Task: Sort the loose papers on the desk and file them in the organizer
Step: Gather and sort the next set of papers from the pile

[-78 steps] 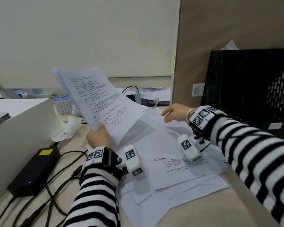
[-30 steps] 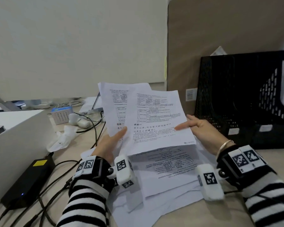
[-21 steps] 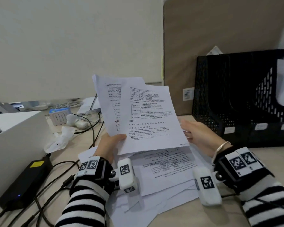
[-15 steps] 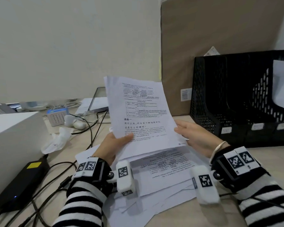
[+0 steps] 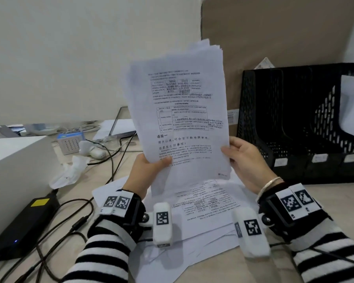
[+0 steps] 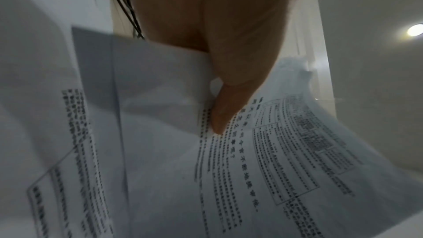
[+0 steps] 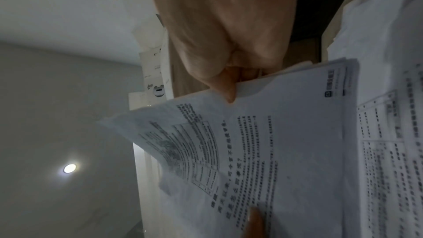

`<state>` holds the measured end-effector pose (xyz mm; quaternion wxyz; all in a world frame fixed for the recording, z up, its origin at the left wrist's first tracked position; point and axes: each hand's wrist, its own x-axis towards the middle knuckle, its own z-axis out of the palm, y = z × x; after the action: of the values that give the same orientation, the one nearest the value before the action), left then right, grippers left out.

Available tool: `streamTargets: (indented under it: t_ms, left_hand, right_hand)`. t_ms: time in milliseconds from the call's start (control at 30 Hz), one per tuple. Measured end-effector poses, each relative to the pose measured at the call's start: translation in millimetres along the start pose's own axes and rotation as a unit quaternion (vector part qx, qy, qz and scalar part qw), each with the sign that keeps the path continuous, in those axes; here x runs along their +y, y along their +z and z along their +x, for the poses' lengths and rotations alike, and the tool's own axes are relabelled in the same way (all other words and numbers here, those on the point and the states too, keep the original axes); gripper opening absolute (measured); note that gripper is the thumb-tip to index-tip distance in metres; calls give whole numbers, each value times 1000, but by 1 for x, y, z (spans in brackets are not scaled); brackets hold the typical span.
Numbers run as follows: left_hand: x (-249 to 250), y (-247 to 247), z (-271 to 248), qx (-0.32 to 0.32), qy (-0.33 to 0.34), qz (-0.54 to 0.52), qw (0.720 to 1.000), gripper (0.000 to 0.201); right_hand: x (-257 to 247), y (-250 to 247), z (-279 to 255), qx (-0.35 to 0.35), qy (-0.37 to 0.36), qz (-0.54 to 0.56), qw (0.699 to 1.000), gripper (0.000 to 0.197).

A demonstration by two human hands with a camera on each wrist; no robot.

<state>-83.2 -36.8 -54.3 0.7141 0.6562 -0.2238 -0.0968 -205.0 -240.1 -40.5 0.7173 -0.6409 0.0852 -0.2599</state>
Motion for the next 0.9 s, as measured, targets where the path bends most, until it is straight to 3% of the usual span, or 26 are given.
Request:
streamTargets:
  t_ms: [233,367,633,767,900]
  left_hand:
    - [-16,6,-1,-44,-59,32,997,28]
    - [-21,8,3,9,-69,15,997,22]
    - [-20,-1,10,73,-47,24,996,10]
    - [-24,-25,15,189,-69,-23,979,6]
    - [-32,-53,23,311,-82,3,947,29]
  right_hand:
    - [19,11,-2,-56,97,-18,994,23]
    - [26,8,-2,-94,128,-26,987,22]
    - [27,8,2,-39,92,-26,995,21]
    - [22,0,4,12,70,-67,995,19]
    - [11,-1,10,7,97,-90,991,18]
